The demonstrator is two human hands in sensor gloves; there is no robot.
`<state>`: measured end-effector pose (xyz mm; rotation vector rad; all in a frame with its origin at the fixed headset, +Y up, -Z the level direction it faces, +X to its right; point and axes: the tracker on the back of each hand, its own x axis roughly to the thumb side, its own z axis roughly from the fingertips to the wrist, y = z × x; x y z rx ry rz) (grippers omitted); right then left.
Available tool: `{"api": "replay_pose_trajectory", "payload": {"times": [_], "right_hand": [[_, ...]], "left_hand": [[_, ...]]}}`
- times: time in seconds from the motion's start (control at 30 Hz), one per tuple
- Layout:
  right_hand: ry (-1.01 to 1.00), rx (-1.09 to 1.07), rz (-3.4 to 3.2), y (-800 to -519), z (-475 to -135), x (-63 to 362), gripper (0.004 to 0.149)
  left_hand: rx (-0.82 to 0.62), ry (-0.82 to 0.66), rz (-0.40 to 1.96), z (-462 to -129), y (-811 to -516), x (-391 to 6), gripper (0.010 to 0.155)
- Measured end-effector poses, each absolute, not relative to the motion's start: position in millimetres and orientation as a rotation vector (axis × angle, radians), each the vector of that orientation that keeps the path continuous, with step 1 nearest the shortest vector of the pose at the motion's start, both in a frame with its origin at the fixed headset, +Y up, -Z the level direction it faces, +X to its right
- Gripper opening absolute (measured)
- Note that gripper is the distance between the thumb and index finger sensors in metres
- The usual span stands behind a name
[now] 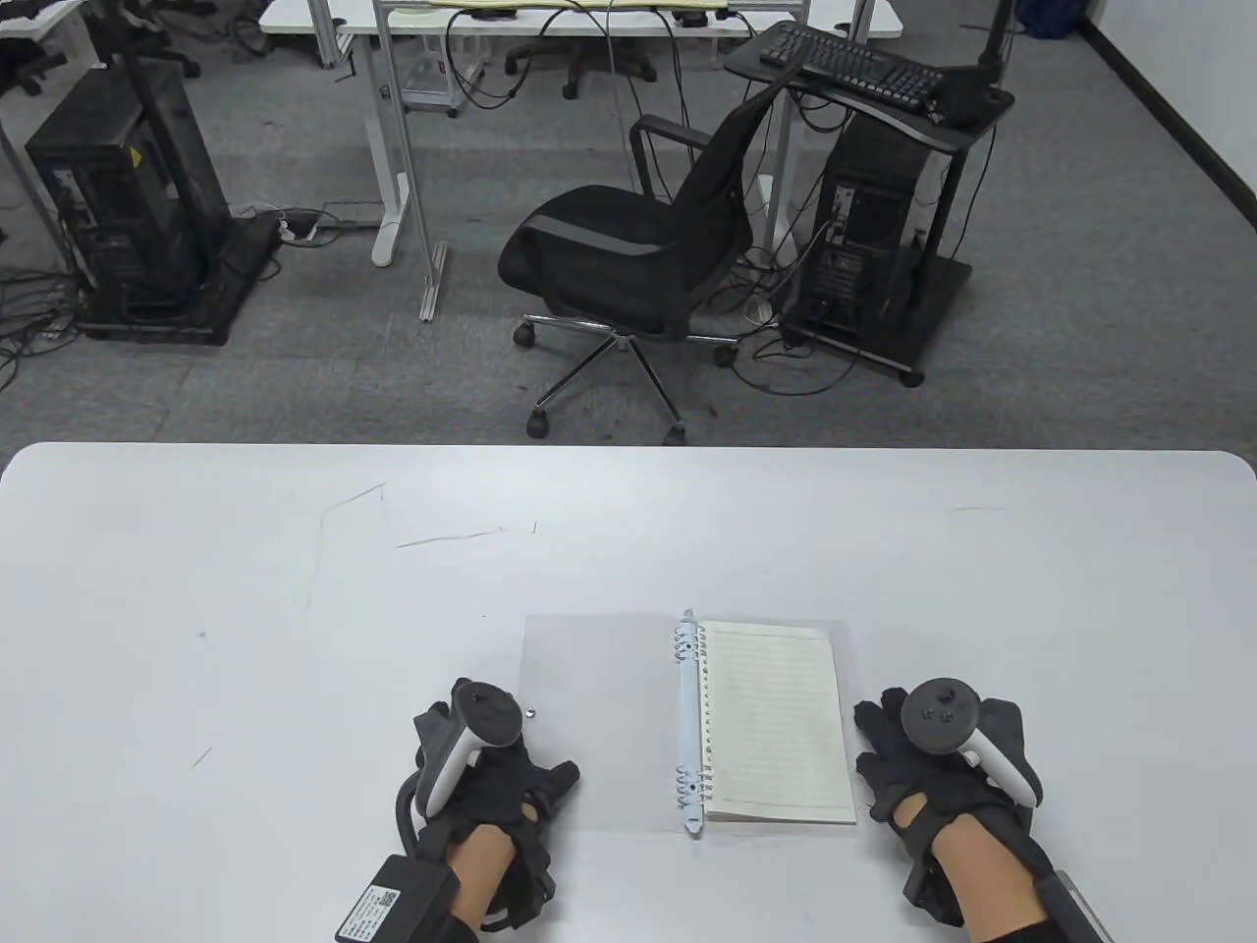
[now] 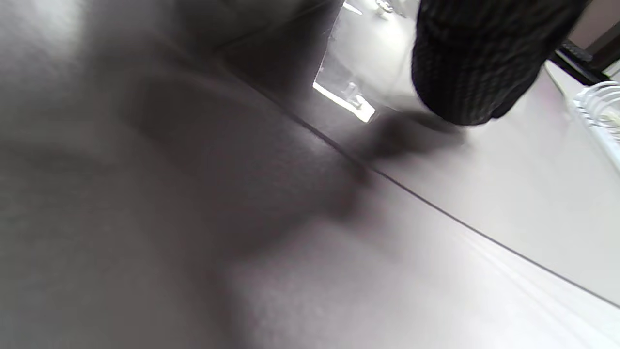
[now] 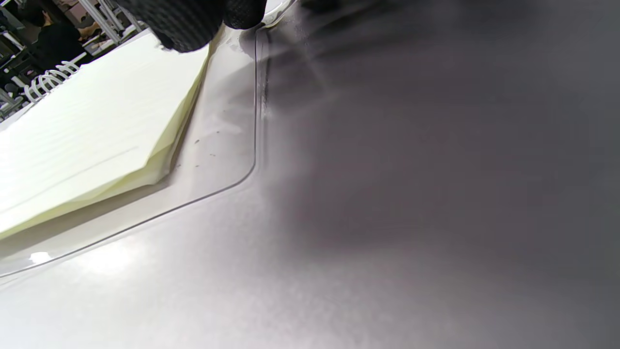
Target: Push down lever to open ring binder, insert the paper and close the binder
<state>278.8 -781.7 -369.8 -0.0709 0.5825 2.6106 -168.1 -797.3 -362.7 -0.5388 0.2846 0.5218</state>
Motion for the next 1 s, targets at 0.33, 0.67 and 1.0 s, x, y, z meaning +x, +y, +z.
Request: {"api": "replay_pose_trajectory", "payload": {"times": [0.33, 0.67, 1.0], "right_hand": [[0.63, -0.073, 2.538, -783, -373, 284, 0.063], [0.682, -0.049, 2.455, -783, -373, 284, 0.063], [0.724, -0.027, 2.409, -783, -373, 281, 0.063]], "left_hand": [[-0.464, 0.345, 0.636, -363, -793, -172, 0.1], [-0.385, 0.392, 0.615, -359, -777, -184, 0.054], [-0.339, 0.077, 0.821, -358, -673, -108, 0.042]]}}
